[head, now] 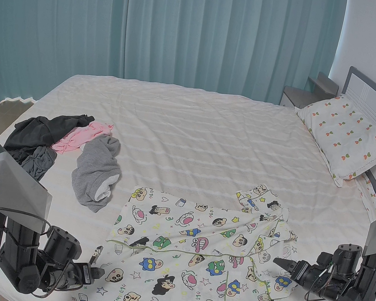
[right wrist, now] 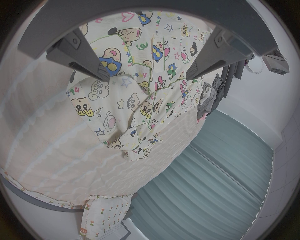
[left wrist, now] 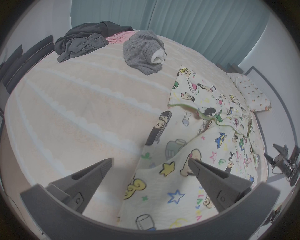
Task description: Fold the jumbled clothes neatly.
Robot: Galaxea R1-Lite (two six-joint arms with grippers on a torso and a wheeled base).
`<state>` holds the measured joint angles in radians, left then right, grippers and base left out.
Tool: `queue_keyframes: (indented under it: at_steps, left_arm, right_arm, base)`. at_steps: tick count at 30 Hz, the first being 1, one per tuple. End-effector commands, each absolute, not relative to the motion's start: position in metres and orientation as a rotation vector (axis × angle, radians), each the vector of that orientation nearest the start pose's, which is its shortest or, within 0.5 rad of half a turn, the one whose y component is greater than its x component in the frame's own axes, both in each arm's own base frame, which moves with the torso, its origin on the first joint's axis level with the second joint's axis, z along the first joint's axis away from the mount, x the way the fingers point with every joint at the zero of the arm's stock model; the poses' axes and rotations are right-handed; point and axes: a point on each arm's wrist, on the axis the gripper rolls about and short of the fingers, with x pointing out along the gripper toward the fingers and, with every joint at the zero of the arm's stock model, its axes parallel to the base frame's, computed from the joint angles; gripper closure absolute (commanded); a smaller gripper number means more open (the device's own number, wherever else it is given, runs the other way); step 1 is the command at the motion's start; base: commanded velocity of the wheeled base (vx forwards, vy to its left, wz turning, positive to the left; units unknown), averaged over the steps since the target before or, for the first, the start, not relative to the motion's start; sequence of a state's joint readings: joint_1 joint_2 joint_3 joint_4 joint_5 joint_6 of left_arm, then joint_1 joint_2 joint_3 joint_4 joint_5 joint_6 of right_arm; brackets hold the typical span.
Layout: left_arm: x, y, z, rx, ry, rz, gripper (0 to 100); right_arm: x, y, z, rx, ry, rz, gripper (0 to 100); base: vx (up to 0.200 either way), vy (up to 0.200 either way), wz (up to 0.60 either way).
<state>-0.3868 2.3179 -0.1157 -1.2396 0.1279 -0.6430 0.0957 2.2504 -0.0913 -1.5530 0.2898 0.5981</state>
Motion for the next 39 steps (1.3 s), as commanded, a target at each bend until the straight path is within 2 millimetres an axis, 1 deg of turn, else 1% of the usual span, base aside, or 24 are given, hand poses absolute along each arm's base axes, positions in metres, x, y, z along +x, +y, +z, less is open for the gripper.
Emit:
queue_keyframes:
  at_steps: [1, 7, 10, 11, 22, 27, 32, 34, 36, 39]
  left_arm:
    - [0.205, -0.083, -0.05, -0.345, 0.965, 0.059, 0]
    - [0.202, -0.097, -0.055, -0.346, 0.981, 0.02, 0]
    - [0.203, -0.101, -0.06, -0.336, 0.977, 0.036, 0]
    - [0.202, -0.101, -0.061, -0.329, 0.977, 0.042, 100]
    - [0.203, -0.103, -0.062, -0.321, 0.966, 0.049, 100]
    - [0.204, -0.106, -0.058, -0.301, 0.902, 0.075, 100]
    - [0.202, -0.125, -0.051, -0.328, 0.807, -0.028, 100]
    - [0.2, -0.131, -0.051, -0.331, 0.79, -0.061, 100]
    - [0.196, -0.136, -0.051, -0.332, 0.78, -0.092, 100]
    - [0.185, -0.144, -0.05, -0.336, 0.785, -0.148, 100]
  right_arm:
    - [0.237, 0.03, -0.011, 0.63, 0.694, 0.187, 0]
    - [0.236, 0.03, -0.011, 0.63, 0.697, 0.186, 0]
    - [0.236, 0.031, -0.011, 0.628, 0.699, 0.193, 0]
    - [0.236, 0.032, -0.011, 0.627, 0.7, 0.194, 0]
    - [0.235, 0.032, -0.014, 0.627, 0.711, 0.192, 0]
    - [0.235, 0.032, -0.014, 0.627, 0.711, 0.192, 0]
    - [0.235, 0.032, -0.014, 0.627, 0.712, 0.19, 0]
    - [0.235, 0.032, -0.014, 0.627, 0.711, 0.192, 0]
    - [0.235, 0.033, -0.014, 0.627, 0.711, 0.194, 0]
    - [0.235, 0.033, -0.014, 0.627, 0.713, 0.193, 0]
  base:
    - [0.0, 0.0, 0.0]
    - [0.0, 0.0, 0.0]
    - [0.0, 0.0, 0.0]
    - [0.0, 0.0, 0.0]
    - [0.0, 0.0, 0.0]
    - [0.0, 0.0, 0.0]
    - [0.0, 0.0, 0.0]
    - [0.0, 0.0, 0.0]
    - [0.0, 0.0, 0.0]
    - [0.0, 0.0, 0.0]
